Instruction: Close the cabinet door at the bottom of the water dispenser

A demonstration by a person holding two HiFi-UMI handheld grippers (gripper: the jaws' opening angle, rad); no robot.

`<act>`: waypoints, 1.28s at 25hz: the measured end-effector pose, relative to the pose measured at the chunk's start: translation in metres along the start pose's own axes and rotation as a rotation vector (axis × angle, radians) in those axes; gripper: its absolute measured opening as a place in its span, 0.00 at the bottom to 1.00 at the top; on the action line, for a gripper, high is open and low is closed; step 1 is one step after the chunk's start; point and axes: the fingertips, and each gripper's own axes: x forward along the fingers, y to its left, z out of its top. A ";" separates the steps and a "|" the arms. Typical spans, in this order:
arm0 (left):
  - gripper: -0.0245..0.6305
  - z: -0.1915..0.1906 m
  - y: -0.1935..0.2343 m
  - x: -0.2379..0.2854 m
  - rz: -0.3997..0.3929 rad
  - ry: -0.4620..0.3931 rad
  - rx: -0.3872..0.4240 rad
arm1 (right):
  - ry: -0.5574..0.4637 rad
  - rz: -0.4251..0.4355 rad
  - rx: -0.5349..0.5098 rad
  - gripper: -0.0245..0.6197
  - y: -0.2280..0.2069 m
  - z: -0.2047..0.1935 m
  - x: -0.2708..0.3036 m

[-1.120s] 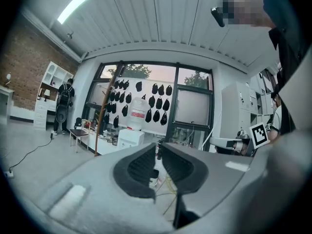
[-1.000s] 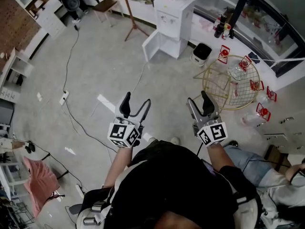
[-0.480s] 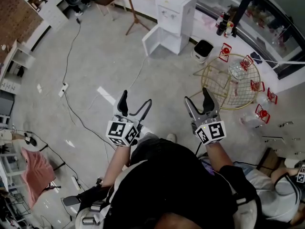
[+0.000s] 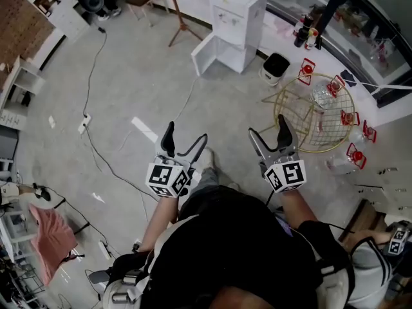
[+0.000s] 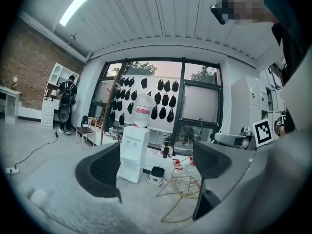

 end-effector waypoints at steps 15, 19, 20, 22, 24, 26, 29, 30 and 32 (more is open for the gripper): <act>0.74 0.050 0.126 0.110 -0.082 -0.019 0.007 | 0.010 -0.078 -0.041 0.67 -0.022 0.013 0.152; 0.74 0.055 0.162 0.119 -0.092 -0.016 0.019 | 0.027 -0.077 -0.047 0.67 -0.011 0.007 0.186; 0.74 0.055 0.170 0.120 -0.094 -0.013 0.021 | 0.031 -0.079 -0.047 0.67 -0.007 0.006 0.193; 0.74 0.055 0.183 0.122 -0.100 -0.008 0.014 | 0.040 -0.083 -0.051 0.67 -0.003 0.004 0.203; 0.74 0.054 0.193 0.127 -0.103 -0.006 0.005 | 0.046 -0.083 -0.054 0.67 -0.003 0.003 0.213; 0.74 0.051 0.197 0.135 -0.106 0.003 0.006 | 0.058 -0.083 -0.049 0.67 -0.008 -0.002 0.221; 0.74 0.047 0.197 0.151 -0.120 0.022 0.006 | 0.071 -0.092 -0.019 0.67 -0.022 -0.008 0.230; 0.74 0.047 0.197 0.155 -0.123 0.028 0.005 | 0.071 -0.093 -0.015 0.67 -0.027 -0.009 0.234; 0.74 0.046 0.200 0.166 -0.124 0.034 0.008 | 0.065 -0.091 -0.011 0.67 -0.036 -0.011 0.243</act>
